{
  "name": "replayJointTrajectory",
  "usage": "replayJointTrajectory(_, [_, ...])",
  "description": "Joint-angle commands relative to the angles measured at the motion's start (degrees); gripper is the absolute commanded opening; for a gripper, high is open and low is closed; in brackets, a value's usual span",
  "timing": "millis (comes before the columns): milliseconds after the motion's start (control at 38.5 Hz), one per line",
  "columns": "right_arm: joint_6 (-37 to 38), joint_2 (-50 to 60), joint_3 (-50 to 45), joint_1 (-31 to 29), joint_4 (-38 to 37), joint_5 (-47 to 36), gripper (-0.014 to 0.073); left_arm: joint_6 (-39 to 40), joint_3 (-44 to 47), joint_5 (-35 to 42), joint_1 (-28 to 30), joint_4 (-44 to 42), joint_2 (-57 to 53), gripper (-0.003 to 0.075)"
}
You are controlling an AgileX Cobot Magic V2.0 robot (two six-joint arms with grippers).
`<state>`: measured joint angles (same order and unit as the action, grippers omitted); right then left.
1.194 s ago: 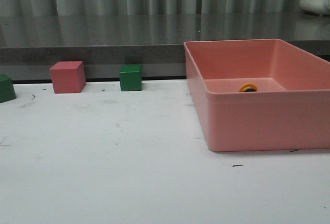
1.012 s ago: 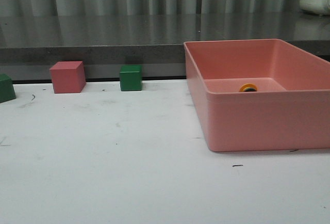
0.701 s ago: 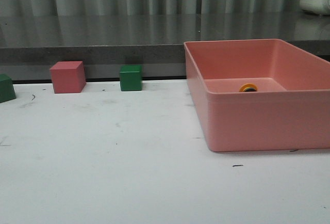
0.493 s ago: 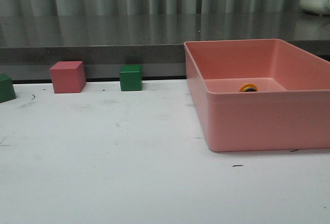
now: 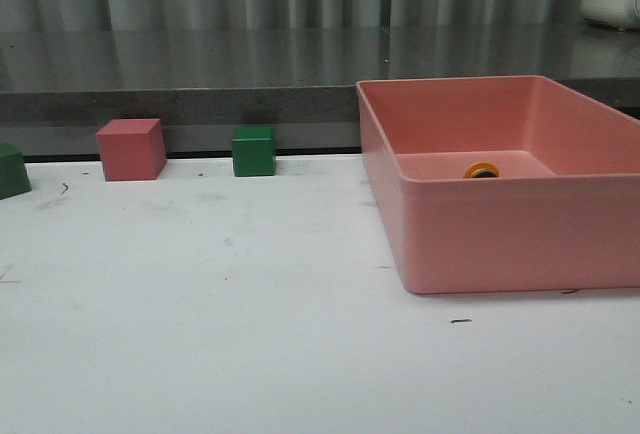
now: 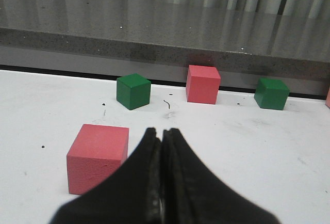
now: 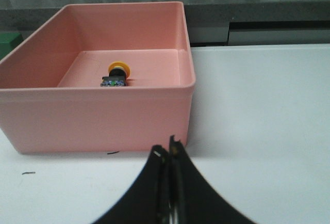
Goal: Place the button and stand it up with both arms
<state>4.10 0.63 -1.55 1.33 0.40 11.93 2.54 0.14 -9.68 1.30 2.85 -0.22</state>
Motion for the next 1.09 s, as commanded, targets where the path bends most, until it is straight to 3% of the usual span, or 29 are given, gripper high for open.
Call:
replayJointTrajectory(0, [0.2, 1.0, 0.3, -0.3, 0.2, -8.2, -0.0071, 0.3, 0.5, 5.4, 0.1, 0.4, -1.3, -0.002])
replayJointTrajectory(104, [0.2, 1.0, 0.7, -0.3, 0.2, -10.2, -0.0071, 0.3, 0.5, 7.8, 0.1, 0.4, -1.3, -0.002])
replayJointTrajectory(234, [0.2, 1.0, 3.6, -0.3, 0.2, -9.9, -0.0071, 0.3, 0.3, 18.7, 0.1, 0.4, -1.3, -0.002])
replayJointTrajectory(311, [0.2, 1.0, 6.5, -0.3, 0.2, -10.0, -0.0071, 0.3, -1.6, 21.3, 0.1, 0.4, -1.3, -0.002])
replayJointTrajectory(519, [0.2, -2.7, 18.1, -0.3, 0.2, -4.9, -0.0069, 0.3, -12.5, 15.5, 0.1, -4.3, 2.9, -0.002])
replayJointTrajectory(752, [0.2, -19.1, 30.4, -0.3, 0.2, 3.0, -0.0069, 0.3, -24.6, 4.3, 0.1, -6.0, 17.6, -0.002])
replayJointTrajectory(1064, [0.2, -28.4, 33.9, -0.3, 0.2, 3.2, -0.0069, 0.3, -27.0, 4.0, 0.0, -5.8, 25.7, -0.0019])
